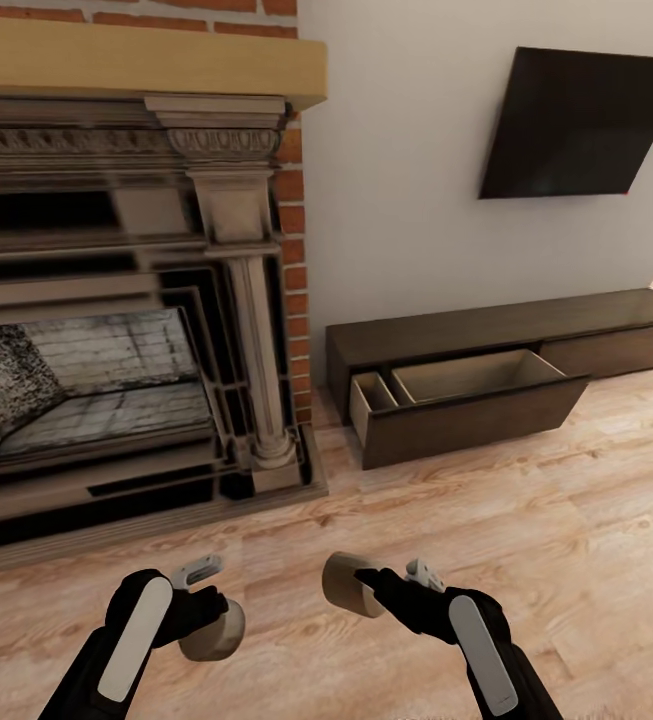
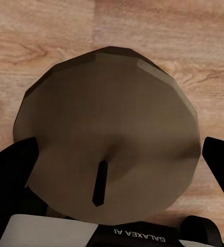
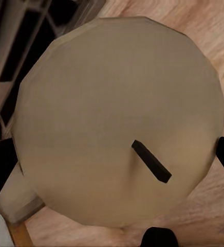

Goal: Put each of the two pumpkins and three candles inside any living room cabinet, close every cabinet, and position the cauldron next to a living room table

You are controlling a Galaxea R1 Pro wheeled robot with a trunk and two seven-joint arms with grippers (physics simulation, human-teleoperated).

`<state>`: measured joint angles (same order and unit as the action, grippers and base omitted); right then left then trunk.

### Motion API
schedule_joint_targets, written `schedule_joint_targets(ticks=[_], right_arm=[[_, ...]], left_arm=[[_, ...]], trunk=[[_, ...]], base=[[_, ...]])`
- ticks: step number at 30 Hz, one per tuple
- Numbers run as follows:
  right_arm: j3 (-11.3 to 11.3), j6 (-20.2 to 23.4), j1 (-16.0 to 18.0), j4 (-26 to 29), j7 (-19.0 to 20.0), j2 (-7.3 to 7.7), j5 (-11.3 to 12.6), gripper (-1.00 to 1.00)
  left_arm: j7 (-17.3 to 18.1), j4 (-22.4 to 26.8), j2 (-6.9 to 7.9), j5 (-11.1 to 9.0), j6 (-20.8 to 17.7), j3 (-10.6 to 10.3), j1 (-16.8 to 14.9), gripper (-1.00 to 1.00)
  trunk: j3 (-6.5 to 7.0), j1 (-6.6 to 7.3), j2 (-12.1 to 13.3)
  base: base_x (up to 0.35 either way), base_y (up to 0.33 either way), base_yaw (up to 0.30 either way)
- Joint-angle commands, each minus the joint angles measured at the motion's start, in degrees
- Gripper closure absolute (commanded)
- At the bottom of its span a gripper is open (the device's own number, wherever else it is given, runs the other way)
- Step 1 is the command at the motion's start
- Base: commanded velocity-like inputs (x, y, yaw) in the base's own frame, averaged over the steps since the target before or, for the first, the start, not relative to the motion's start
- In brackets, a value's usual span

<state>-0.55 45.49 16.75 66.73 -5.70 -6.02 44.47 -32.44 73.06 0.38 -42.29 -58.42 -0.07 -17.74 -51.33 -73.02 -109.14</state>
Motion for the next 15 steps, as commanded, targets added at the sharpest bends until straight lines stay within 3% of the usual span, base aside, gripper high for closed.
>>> schedule_joint_targets(ticks=[1,8,15], right_arm=[[-0.06,0.22,0.04,0.06,-0.58,-0.04,0.62,1.00],[-0.06,0.22,0.04,0.03,-0.60,-0.06,0.62,1.00],[-0.06,0.27,0.05,0.03,-0.59,-0.05,0.70,1.00]], left_arm=[[-0.53,0.07,0.04,-0.60,-0.12,-0.01,-0.02,1.00],[-0.52,0.07,0.06,-0.60,-0.12,-0.02,-0.02,1.00],[-0.52,0.05,0.06,-0.60,-0.12,-0.02,-0.02,1.00]], trunk=[[-0.05,0.01,-0.02],[-0.05,0.01,-0.02],[-0.05,0.01,-0.02]], base=[[0.005,0.021,-0.244],[0.114,0.124,-0.270],[0.012,0.012,-0.276]])
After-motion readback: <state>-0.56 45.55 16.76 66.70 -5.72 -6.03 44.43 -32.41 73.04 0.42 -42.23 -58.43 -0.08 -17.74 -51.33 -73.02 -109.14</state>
